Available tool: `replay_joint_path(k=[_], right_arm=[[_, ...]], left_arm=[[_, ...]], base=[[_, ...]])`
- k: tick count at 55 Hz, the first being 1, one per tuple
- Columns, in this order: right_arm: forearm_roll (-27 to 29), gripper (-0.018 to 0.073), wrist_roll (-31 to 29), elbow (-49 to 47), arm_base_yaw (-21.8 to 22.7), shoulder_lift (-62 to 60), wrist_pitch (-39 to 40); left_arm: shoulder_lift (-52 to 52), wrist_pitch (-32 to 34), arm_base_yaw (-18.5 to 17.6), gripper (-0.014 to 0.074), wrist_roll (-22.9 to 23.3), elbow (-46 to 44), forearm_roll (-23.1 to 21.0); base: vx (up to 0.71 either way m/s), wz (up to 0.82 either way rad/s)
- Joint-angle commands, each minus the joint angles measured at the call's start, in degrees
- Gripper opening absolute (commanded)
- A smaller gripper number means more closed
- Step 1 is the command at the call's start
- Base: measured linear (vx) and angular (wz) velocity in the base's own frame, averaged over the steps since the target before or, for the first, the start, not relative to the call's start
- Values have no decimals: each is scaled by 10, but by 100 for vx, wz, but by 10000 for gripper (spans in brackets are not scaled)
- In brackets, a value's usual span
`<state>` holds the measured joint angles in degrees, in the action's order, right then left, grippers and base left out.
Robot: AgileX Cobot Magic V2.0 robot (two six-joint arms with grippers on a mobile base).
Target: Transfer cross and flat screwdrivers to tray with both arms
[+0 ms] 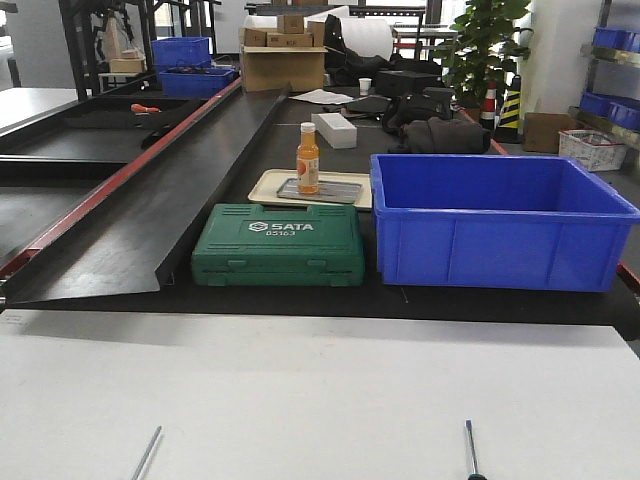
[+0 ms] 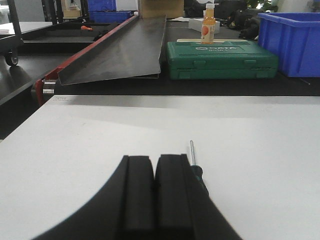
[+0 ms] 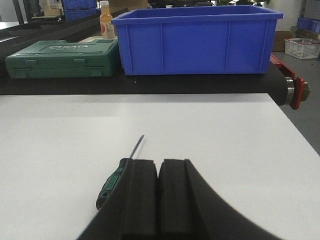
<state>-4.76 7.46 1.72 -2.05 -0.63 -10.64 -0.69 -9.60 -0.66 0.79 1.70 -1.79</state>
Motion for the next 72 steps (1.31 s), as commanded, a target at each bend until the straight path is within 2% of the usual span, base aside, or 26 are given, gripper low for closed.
replay_joint_path(k=[1,46,63,72], right_arm=[[-6,-8,-1,5,2,-1,48],[-6,-8,-1,5,2,-1,49],[-6,-8,-1,5,2,-1,60],[-6,-8,-2,3,2,-1,144]], left_arm=[[-1,49,0,-6,6,-17,0],[-1,49,0,-6,6,-17,0],[-1,117,0,-6,6,-17,0],[-1,156,0,-6,6,-17,0]], base=[[0,0],[0,0],[0,0],[0,0]])
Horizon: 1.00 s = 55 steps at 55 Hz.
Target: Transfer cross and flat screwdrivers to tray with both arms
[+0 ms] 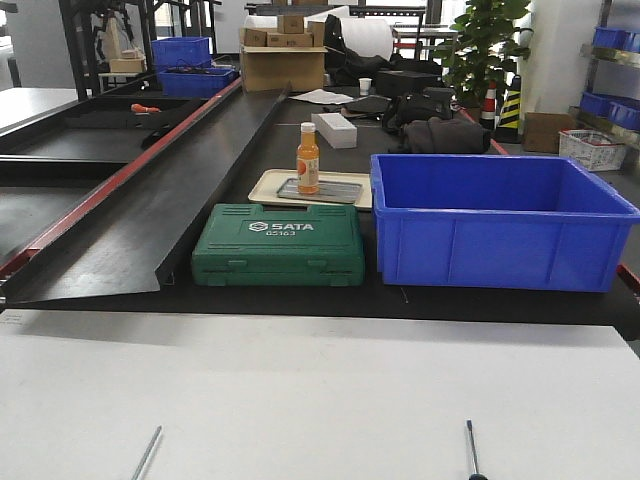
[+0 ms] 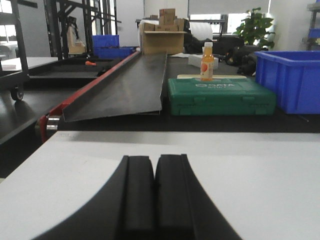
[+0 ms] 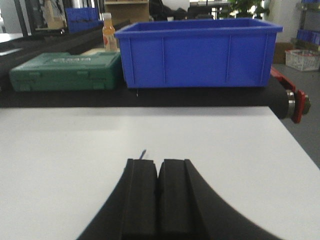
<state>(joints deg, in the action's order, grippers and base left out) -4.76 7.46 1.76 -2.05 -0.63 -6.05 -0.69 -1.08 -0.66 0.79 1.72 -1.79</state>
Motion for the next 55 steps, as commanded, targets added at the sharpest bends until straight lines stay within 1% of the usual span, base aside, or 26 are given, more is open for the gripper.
replay_joint_path(k=[1,5,9,15,19,23,31,34,37,41,46,50,55], right_arm=[[-6,-8,-2,2,2,-1,110],[-6,-8,-3,-4,2,-1,136],[-6,-8,-3,-20,2,-1,132],[-6,-8,-3,-67,2,14,77],[-6,-8,-3,-109,2,42,45],[-8,-7,-3,-146,2,83,21],[-9,0,-21,-183,3,170,1],[-9,6,-17,-184,3,200,-1],[-6,18,-14,-184,3,231,-2],[-6,44,-14,-184,3,266,-3],[-6,106,-14,-184,3,310,-2],[-6,174,-14,-184,3,337,-2],[-6,271,-14,-184,3,368,1]], left_arm=[[-1,77,0,-6,6,-17,0],[-1,100,0,-6,6,-17,0],[-1,116,0,-6,6,-17,0],[-1,143,0,-6,6,-24,0],[1,149,0,-3,6,-54,0],[21,114,0,-3,5,-98,0],[108,-12,0,6,5,-186,0],[146,-37,0,11,5,-201,0],[179,-37,0,18,5,-204,0],[225,-27,0,38,5,-204,0],[273,-17,0,87,5,-204,0],[304,-12,0,145,5,-204,0],[341,-10,0,254,5,-204,0]], base=[[0,0],[0,0],[0,0],[0,0],[0,0],[0,0],[0,0],[0,0],[0,0],[0,0],[0,0],[0,0],[0,0]])
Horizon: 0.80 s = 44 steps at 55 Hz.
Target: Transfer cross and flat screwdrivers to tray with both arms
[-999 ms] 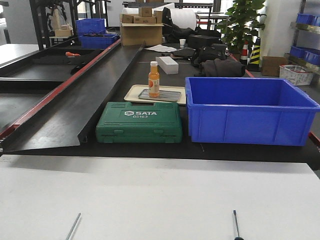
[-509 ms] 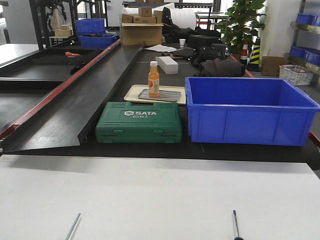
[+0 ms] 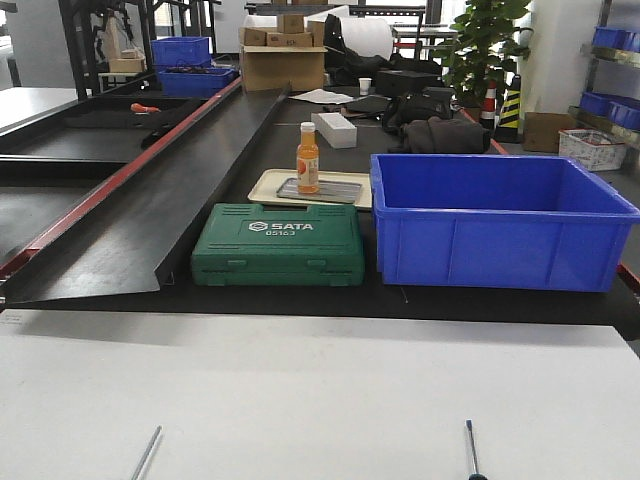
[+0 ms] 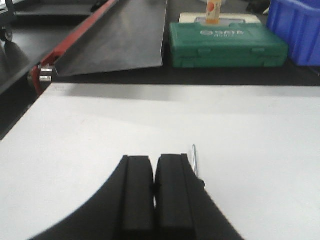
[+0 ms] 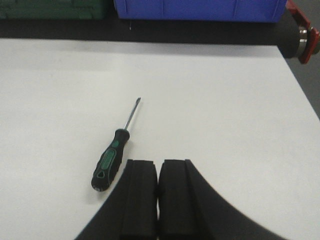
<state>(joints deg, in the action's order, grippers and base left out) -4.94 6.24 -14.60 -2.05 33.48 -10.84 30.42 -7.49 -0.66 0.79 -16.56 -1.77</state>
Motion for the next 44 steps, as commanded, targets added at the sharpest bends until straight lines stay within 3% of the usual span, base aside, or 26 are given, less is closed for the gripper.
replay_joint_path(k=[1,8,15,26,37,44], right_arm=[[-4,295,-2,-21,3,33,50],[-1,401,-2,-21,3,68,50],[15,431,7,-21,3,90,50],[33,430,13,-21,3,98,40],[33,430,13,-21,3,98,21],[33,430,13,-21,3,98,21]], left_arm=[[35,56,0,272,5,-21,0],[80,65,0,412,8,-20,-1],[122,58,0,498,10,-33,-1],[237,-35,-26,525,4,-126,-1],[368,-75,-81,525,-11,-248,-4],[458,-111,-92,525,-11,-312,-16]], base=[[0,0],[0,0],[0,0],[0,0],[0,0],[0,0]])
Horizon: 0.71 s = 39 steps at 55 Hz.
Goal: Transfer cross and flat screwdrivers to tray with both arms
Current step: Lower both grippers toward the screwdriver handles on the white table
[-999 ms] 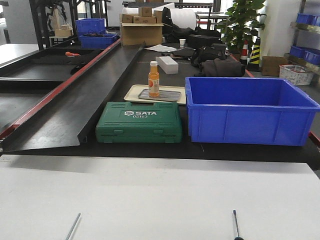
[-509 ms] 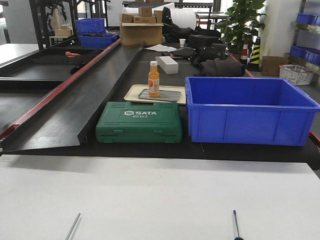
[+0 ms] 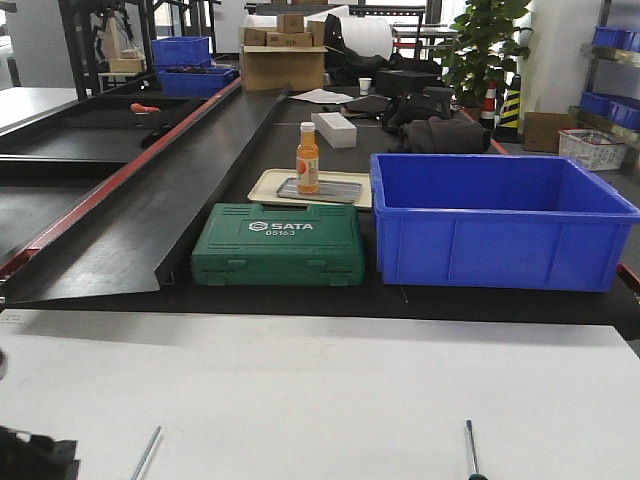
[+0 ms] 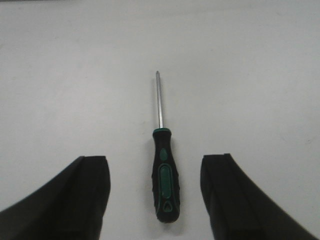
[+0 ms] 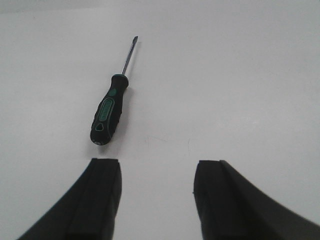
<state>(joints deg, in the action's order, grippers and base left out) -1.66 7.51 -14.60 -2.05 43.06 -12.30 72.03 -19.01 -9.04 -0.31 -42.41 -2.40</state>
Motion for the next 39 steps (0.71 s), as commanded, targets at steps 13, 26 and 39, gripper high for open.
replay_joint_path(k=[13,26,39], right_arm=[[0,430,0,-21,3,2,36],[0,430,-2,-21,3,2,36],[-9,428,-2,-21,3,2,37]], left_arm=[[192,-84,-9,525,-14,-170,-9],[306,-117,-8,525,-17,-245,-9],[378,-136,-8,525,-17,-282,-9]], base=[[0,0],[0,0],[0,0]])
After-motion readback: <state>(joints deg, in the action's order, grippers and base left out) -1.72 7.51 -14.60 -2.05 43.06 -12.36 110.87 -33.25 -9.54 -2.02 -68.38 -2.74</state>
